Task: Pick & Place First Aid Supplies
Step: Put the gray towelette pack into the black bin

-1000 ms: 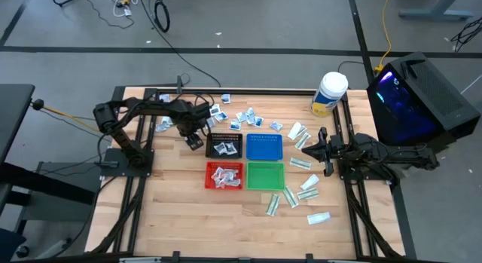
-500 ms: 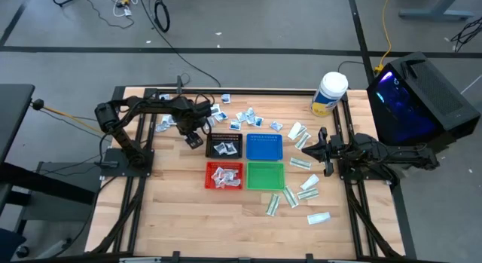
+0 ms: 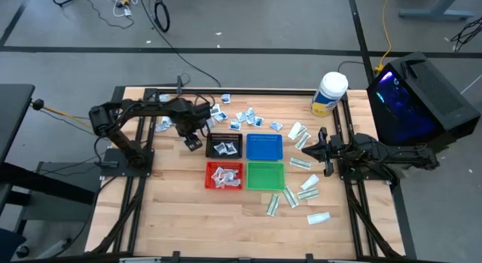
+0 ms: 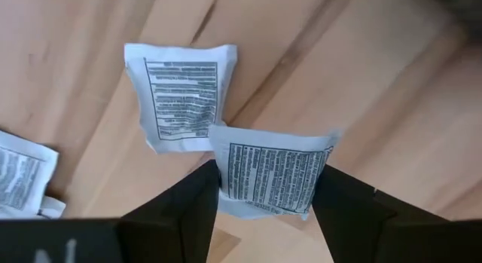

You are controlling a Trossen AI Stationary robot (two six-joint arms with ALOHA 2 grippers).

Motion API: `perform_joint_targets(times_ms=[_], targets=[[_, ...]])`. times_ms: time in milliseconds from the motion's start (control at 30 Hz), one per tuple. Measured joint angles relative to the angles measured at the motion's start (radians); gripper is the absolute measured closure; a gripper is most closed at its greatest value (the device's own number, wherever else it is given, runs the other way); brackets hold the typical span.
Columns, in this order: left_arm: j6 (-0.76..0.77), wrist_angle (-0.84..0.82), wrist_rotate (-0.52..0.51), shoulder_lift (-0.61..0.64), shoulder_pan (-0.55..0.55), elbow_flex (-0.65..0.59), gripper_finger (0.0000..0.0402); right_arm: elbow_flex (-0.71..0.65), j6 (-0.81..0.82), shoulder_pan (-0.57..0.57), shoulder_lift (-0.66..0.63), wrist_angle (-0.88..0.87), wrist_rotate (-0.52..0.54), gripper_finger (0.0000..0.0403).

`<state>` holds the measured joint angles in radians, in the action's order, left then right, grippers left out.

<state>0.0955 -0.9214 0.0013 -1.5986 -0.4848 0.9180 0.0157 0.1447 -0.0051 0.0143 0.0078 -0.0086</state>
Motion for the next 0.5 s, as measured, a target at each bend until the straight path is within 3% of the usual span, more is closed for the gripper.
perform_joint_targets(times_ms=[167,500], targets=[[0.006,-0.013,0.0,0.063,0.031,0.021,0.0193,0.0,0.0,0.0,0.0,0.0,0.0,0.0385],[-0.066,0.045,0.0,0.095,0.079,0.189,0.0193,0.0,0.0,0.0,0.0,0.0,0.0,0.0385]])
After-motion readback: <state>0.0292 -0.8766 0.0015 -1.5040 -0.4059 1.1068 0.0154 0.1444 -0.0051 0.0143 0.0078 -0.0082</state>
